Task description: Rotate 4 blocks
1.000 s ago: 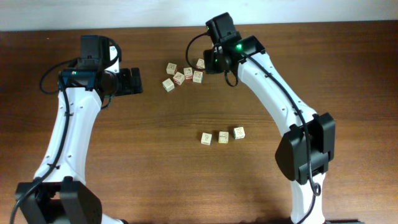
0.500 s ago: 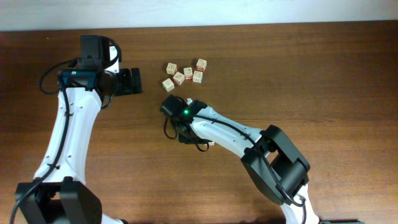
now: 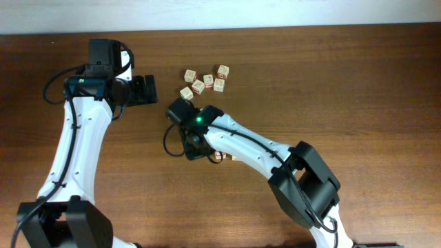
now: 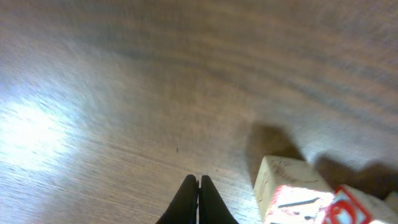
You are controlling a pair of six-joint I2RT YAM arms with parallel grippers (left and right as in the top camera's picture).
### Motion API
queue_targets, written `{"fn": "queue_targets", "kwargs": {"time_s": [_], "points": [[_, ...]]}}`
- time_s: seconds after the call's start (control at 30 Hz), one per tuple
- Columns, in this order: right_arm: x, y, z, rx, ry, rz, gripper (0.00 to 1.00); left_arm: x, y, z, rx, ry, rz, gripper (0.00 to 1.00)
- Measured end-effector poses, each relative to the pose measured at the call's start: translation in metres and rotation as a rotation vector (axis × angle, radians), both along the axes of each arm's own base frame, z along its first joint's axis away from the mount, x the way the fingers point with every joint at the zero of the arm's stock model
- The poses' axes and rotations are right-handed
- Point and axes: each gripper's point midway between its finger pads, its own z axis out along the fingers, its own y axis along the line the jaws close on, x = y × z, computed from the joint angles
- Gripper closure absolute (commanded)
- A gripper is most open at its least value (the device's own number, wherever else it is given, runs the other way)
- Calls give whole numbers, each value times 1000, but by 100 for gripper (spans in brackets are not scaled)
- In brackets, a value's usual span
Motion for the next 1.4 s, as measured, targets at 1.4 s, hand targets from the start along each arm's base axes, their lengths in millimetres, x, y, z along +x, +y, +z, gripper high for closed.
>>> {"fn": "queue_targets", "kwargs": {"time_s": [1.4], "points": [[43,-193,-14,-25,44,-433,96,0,0,0,0,0,0,1]]}}
